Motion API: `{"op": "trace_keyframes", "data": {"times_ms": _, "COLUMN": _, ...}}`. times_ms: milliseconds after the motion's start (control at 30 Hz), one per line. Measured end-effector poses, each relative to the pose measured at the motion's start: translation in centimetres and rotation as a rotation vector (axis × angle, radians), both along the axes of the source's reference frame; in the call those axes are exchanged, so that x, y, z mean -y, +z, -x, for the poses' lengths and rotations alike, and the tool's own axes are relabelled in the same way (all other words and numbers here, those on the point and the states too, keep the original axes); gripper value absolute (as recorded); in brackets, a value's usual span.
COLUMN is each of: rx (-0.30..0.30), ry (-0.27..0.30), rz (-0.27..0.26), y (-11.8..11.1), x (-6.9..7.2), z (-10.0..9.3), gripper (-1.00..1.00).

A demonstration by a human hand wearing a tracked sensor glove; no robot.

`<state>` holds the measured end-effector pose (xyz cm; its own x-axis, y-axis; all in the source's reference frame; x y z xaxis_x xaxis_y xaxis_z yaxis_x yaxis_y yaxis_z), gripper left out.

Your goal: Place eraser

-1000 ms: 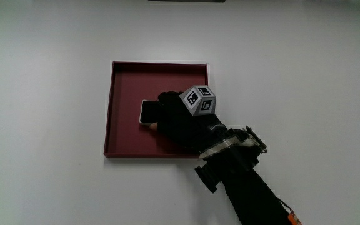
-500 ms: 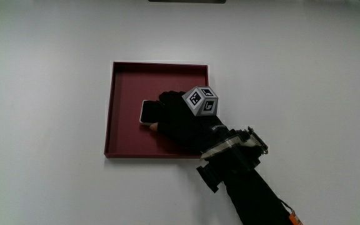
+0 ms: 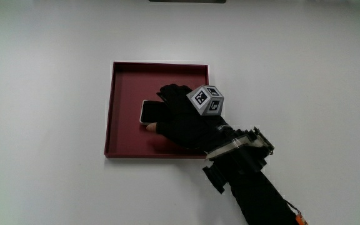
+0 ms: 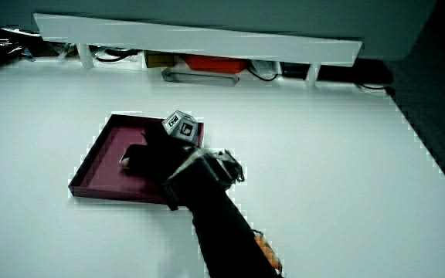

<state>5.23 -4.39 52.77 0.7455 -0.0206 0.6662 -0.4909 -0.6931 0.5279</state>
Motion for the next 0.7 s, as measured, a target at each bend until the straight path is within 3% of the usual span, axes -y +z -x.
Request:
{"op": "trace_keyframes", "data": {"times_ms": 133, "rx": 0.055, "ry": -0.013, "rz": -0.004, "y": -1.6, "x": -0.4, "z": -0.7, "gripper": -0.85}}
{"op": "trace_keyframes", "data": {"times_ms": 200, "rx": 0.074, "ry": -0.057, "rz": -0.002, "y": -2.2, "x": -1.0, "z": -1.1, "gripper": -0.91}}
{"op": "trace_keyframes", "data": {"times_ms": 233, "rx": 0.027, "ry": -0.05, "rz": 0.11, "y": -3.9, "x": -1.3, "z": -1.1, "gripper": -0.94}}
{"op": "trace_keyframes", "data": {"times_ms": 367, "rx": 0.04, "ry": -0.139, "rz": 0.037, "y": -7.1, "x": -2.9, "z": -1.6, "gripper": -1.0}}
{"op": "trace_keyframes", "data": {"times_ms": 567, "rx": 0.048, "ry": -0.239, "rz": 0.024, "y": -11.0, "x": -5.5, "z": -2.5, "gripper": -1.0}}
{"op": "trace_keyframes", "data": {"times_ms": 600, "rx": 0.03, "ry": -0.255, "rz": 0.044, "y": -11.6, "x": -5.9, "z": -2.6, "gripper": -1.0}}
{"op": "trace_keyframes", "data": {"times_ms": 700, "rx": 0.005, "ry": -0.326, "rz": -0.023, "y": -13.3, "x": -7.0, "z": -2.7, "gripper": -1.0}}
